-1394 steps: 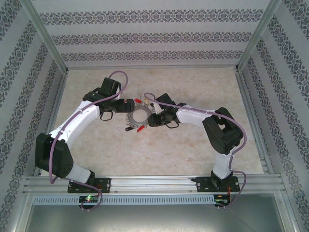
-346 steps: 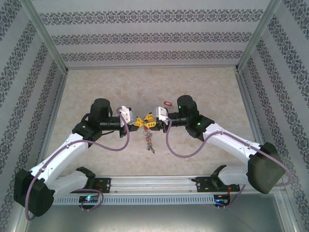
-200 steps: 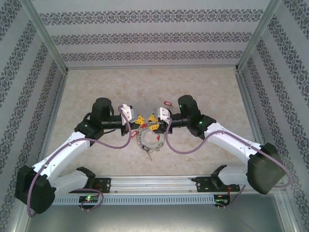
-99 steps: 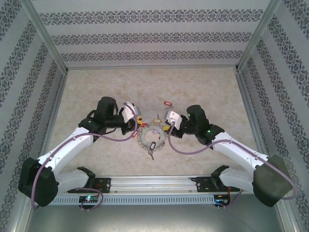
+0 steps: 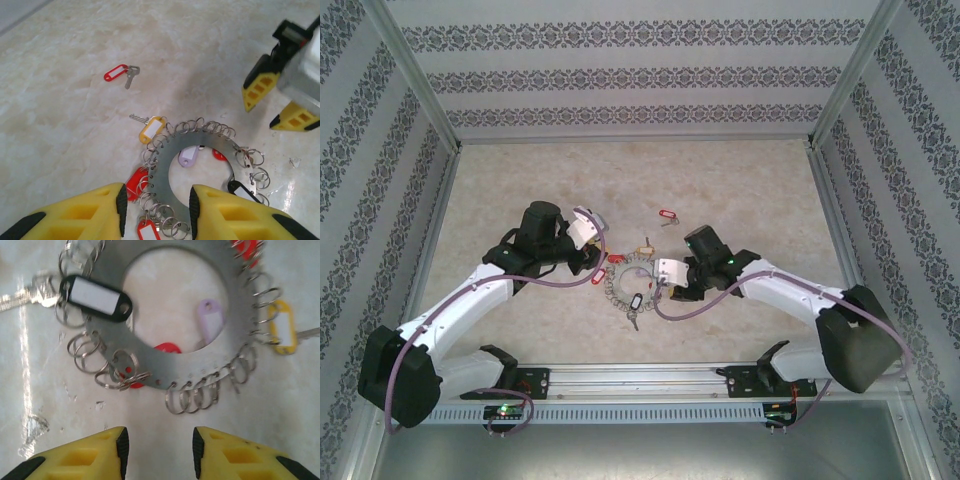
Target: Put the keys on the keyring
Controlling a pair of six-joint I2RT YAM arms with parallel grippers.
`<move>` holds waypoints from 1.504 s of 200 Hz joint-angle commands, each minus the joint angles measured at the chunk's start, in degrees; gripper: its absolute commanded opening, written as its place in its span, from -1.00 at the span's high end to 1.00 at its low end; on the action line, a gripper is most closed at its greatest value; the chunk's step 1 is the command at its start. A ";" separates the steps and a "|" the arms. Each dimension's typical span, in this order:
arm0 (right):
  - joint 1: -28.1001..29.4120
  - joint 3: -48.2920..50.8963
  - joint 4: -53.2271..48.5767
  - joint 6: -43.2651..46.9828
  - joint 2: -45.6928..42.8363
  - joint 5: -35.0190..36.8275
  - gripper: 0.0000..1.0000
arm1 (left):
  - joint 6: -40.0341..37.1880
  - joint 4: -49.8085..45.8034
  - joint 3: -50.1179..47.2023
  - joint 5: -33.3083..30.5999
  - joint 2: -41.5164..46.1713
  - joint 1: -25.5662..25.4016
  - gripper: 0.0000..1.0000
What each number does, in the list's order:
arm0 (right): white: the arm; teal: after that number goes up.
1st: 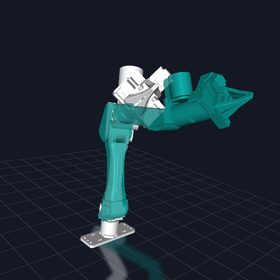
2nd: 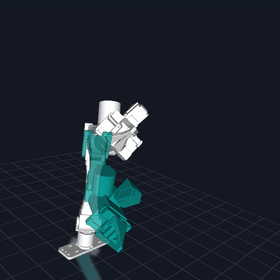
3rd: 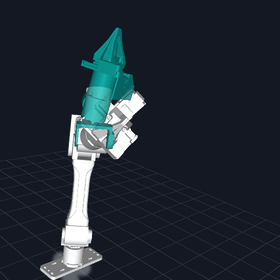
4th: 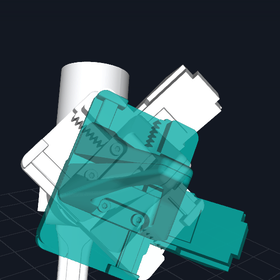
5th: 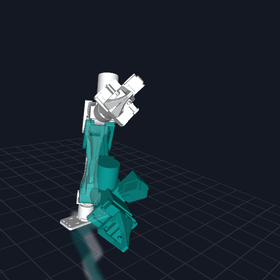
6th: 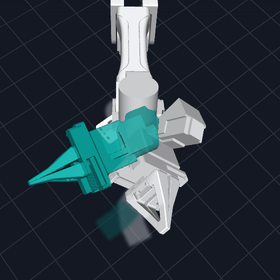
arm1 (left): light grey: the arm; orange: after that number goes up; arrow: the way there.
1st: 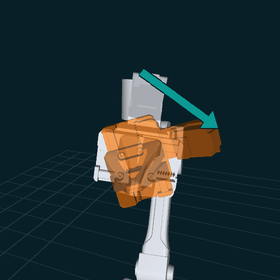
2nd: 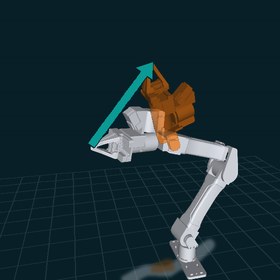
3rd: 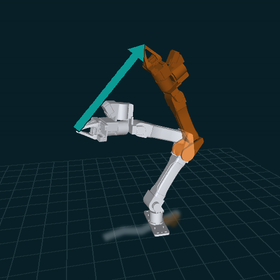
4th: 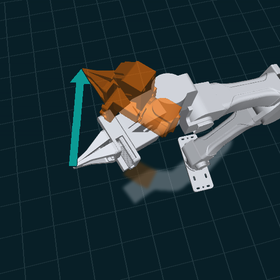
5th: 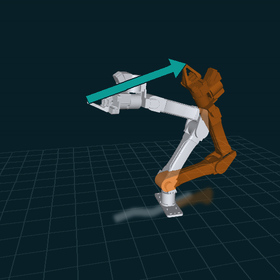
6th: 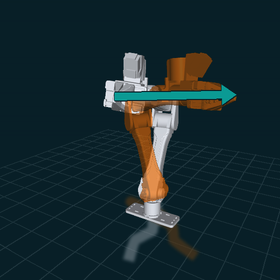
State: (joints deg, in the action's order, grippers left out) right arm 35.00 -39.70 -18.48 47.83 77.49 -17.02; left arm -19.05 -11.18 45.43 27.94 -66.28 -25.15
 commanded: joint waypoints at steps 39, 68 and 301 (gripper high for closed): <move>0.57 1.47 9.32 7.15 6.11 2.49 0.30 | 2.30 -0.01 0.00 -1.81 -0.17 -0.52 0.18; 0.54 1.24 10.28 8.91 9.28 3.29 0.31 | 2.11 -0.31 0.49 -1.75 -0.69 -0.58 0.18; 5.23 3.23 18.22 7.11 10.16 8.49 0.19 | 1.21 -1.23 0.64 -3.86 -0.96 -0.59 0.17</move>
State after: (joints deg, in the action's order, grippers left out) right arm 38.68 -36.03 -0.82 54.37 86.67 -8.80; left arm -17.67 -11.25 45.36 24.71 -67.09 -25.15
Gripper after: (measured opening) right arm 0.409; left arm 0.413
